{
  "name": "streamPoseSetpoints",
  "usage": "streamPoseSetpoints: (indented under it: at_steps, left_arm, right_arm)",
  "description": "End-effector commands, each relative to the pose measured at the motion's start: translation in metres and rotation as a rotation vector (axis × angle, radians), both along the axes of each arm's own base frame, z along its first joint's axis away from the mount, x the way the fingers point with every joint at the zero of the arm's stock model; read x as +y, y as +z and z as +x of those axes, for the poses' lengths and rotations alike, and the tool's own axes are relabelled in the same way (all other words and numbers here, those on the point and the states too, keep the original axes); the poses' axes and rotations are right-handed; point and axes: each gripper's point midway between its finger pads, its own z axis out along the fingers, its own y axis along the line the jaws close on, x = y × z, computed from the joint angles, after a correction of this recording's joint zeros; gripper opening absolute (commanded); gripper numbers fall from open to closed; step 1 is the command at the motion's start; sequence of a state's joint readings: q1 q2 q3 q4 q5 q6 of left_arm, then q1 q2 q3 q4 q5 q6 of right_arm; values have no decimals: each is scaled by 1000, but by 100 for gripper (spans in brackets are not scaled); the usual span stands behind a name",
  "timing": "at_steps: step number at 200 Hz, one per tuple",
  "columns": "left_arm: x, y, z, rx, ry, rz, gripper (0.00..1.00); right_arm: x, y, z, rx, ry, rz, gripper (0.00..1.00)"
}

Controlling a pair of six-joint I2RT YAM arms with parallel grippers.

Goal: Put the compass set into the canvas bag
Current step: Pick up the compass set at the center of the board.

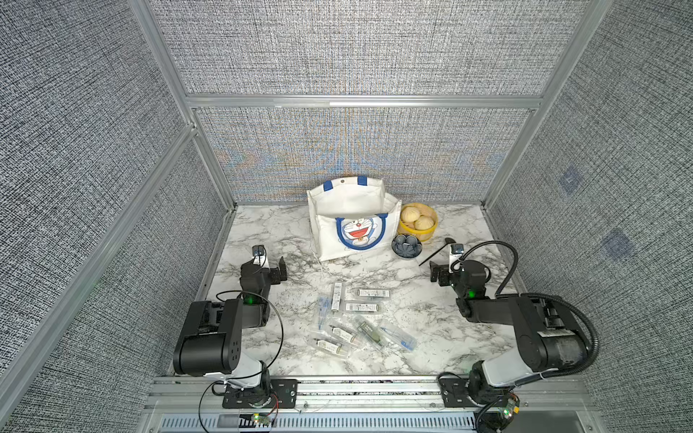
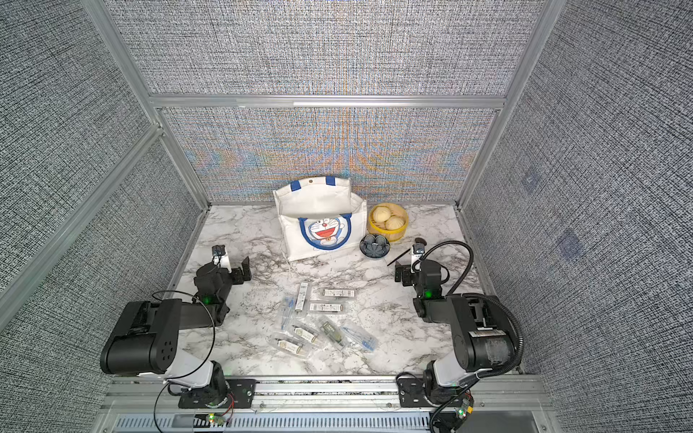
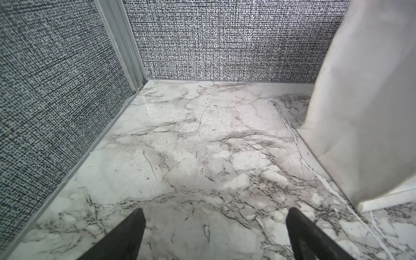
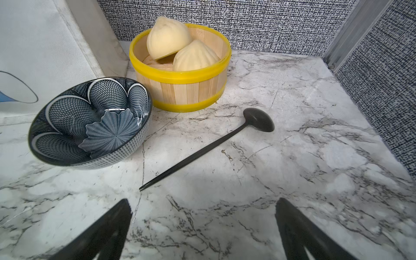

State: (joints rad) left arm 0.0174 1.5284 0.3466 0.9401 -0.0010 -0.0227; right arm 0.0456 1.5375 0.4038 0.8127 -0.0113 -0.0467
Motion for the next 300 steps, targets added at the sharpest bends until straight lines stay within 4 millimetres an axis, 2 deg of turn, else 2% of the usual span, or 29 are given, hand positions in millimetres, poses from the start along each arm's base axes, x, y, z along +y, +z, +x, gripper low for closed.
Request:
streamPoseSetpoints:
  at_steps: [1,195,211,227,242,254,256,268,288,300]
  left_arm:
    - [0,3,2,-12,-2,4,98]
    - [0,3,2,-9,-2,4,98]
    - [-1,4,-3,-30,-9,14,98]
    - [-4,17,-15,-107,-21,30,98]
    - [-6,34,-22,-139,10,63,99]
    - [-6,50,-23,-125,26,63,98]
    - [-6,47,-24,-95,31,57,98]
    - [1,60,-27,-17,87,12,99]
    - [14,72,-37,42,197,-84,99]
    - [11,75,-38,43,190,-129,94]
  right_arm:
    - [0,6,2,-22,2,4,99]
    - [0,5,2,-20,1,6,99]
    - [1,8,1,-35,6,0,99]
    - [0,17,-1,-30,-4,-7,99]
    - [-4,34,-3,6,-40,-2,99]
    - [-6,48,-6,50,-69,38,99]
    - [-6,50,-7,58,-75,51,99]
    - [-7,67,-12,88,-122,138,99]
    - [1,72,-24,183,-157,280,99]
    - [11,69,-31,251,-146,340,98]
